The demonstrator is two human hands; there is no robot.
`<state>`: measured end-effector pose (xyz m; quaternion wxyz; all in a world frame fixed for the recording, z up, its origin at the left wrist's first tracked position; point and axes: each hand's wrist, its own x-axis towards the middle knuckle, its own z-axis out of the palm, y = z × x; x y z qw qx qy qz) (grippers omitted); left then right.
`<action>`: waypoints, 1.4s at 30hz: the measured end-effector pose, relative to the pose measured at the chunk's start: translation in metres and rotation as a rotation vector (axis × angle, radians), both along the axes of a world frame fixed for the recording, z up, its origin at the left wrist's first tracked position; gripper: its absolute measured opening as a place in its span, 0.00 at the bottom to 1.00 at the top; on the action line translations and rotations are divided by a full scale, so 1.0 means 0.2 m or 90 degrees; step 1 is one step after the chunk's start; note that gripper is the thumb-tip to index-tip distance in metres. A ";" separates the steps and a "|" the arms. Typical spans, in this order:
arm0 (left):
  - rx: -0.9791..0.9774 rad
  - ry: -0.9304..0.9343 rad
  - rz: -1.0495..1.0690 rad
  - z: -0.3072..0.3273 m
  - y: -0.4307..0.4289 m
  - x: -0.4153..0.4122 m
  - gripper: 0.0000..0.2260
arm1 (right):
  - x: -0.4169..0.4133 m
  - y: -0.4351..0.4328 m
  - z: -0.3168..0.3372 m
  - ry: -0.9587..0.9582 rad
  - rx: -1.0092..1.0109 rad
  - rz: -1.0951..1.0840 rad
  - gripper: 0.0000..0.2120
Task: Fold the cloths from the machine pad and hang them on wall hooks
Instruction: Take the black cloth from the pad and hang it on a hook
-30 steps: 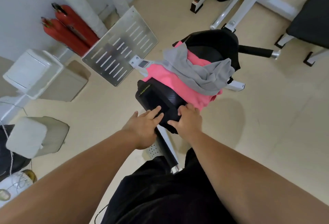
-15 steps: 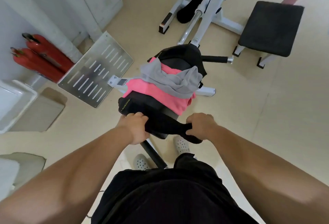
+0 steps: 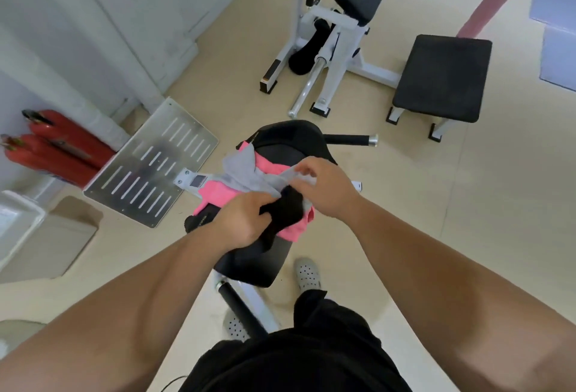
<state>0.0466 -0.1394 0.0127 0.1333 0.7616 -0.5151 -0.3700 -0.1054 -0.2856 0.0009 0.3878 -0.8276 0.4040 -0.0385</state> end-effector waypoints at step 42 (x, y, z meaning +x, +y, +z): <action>0.119 -0.115 0.121 -0.48 -0.59 -0.02 0.16 | 0.17 -0.90 -0.70 0.166 0.013 0.084 0.21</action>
